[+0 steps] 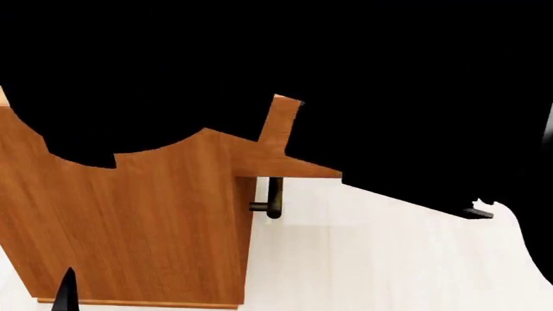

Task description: Put the bowl on top of the cabinet.

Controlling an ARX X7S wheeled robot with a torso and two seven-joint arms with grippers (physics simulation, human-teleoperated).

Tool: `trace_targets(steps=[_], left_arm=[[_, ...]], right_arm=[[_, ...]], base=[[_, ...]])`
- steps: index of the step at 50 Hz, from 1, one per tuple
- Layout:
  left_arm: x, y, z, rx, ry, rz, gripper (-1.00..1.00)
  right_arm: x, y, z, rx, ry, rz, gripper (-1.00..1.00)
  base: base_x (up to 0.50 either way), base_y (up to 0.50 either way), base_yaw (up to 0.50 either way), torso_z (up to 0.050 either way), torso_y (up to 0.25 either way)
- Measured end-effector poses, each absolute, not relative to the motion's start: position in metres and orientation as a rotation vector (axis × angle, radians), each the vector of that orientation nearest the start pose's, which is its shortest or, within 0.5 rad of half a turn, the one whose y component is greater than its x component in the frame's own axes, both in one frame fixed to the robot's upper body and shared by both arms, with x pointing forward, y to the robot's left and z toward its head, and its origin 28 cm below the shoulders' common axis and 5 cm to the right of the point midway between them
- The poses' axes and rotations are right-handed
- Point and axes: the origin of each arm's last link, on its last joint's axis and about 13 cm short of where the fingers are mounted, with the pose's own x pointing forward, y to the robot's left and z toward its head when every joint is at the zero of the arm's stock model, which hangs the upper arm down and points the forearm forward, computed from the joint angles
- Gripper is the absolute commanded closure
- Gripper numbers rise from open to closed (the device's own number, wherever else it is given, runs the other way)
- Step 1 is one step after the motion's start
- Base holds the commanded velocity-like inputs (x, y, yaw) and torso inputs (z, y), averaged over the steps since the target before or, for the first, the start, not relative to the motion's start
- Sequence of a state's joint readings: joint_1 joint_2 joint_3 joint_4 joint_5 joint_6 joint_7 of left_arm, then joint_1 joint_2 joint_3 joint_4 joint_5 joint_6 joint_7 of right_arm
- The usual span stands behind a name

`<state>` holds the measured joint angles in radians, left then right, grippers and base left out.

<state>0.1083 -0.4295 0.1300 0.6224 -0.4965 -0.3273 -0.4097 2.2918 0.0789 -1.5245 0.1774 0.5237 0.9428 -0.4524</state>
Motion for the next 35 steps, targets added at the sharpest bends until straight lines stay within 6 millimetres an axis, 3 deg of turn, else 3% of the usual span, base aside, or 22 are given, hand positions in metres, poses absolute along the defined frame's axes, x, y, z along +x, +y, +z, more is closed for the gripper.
trace_targets(steps=[19,35], left_arm=[[0.171,0.23,0.1,-0.073,-0.052,0.019,-1.0],[0.167,0.23,0.102,-0.075,-0.06,0.013,-1.0]], right_arm=[[0.242,-0.056,0.511,-1.385,-0.16,0.283,-1.0],[0.185,-0.123,0.5,-1.32,-0.123,0.118,-1.0]], base=[[0.0,0.0,0.0,0.0,0.0],[0.0,0.0,0.0,0.0,0.0]])
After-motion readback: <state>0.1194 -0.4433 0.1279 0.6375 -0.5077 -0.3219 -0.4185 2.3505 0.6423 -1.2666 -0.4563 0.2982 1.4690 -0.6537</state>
